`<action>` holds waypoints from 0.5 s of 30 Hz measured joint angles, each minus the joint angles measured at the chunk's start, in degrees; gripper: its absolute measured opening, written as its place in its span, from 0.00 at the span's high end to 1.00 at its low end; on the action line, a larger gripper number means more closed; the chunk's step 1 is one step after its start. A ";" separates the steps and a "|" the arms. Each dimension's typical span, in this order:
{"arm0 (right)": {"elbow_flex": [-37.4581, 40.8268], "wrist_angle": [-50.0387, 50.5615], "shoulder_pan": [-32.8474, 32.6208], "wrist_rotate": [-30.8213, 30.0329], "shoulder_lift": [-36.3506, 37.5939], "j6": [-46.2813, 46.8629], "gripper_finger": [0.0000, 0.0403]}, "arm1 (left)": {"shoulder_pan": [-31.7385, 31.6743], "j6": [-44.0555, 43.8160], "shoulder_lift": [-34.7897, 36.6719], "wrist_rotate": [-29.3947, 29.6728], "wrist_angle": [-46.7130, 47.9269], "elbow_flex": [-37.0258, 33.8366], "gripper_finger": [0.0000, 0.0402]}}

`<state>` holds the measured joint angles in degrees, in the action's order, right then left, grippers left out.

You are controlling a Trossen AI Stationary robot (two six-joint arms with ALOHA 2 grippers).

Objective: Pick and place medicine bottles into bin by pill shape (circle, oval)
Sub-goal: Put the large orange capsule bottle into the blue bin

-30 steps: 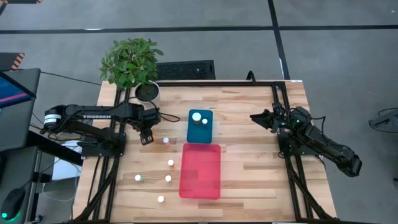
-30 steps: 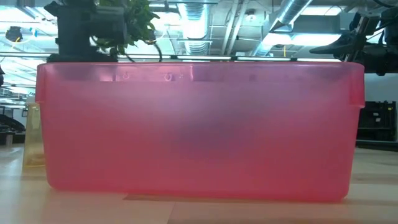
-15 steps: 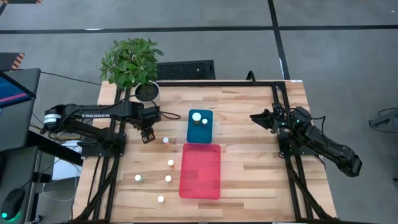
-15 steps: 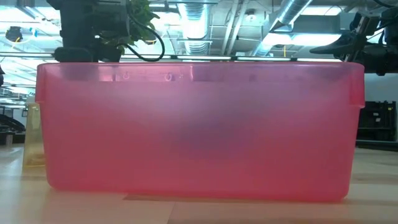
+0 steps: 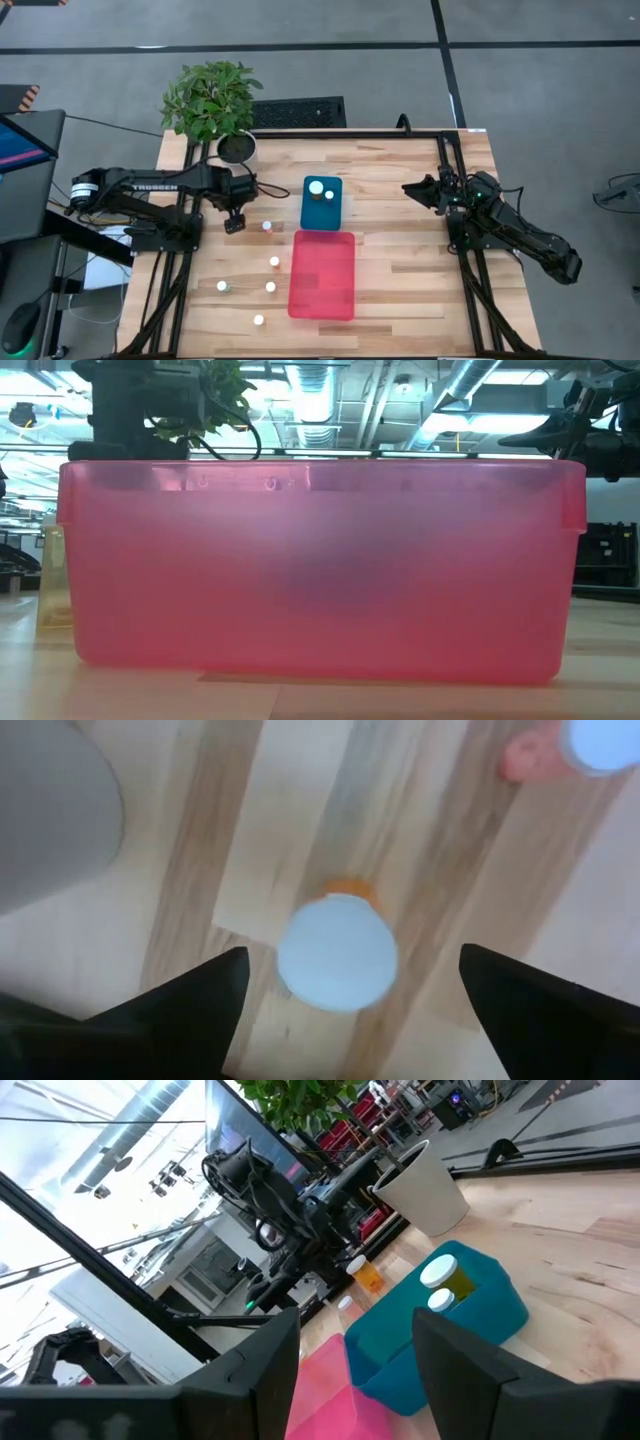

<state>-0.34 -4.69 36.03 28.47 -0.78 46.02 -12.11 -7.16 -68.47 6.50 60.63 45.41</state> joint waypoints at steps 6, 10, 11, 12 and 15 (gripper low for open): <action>-0.02 0.00 -0.02 0.04 -0.01 0.00 0.49 | -0.01 0.13 0.00 0.79 -2.82 -2.58 0.11; -0.02 0.00 -0.01 0.03 -0.01 -0.01 0.49 | 0.01 0.25 -0.07 -0.44 -3.40 -3.53 0.13; 0.00 0.00 0.00 0.04 -0.02 0.00 0.49 | 0.00 0.26 -0.07 -0.34 -3.70 -3.52 0.14; -0.02 0.00 -0.02 0.02 0.00 -0.02 0.49 | -0.01 0.25 -0.07 -0.07 -3.52 -3.52 0.15; -0.01 0.00 -0.01 0.02 0.00 -0.02 0.49 | -0.01 0.22 -0.07 0.19 -3.49 -3.52 0.19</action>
<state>-0.35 -4.69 36.02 28.49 -0.78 46.00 -12.12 -6.94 -68.53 6.69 57.14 41.89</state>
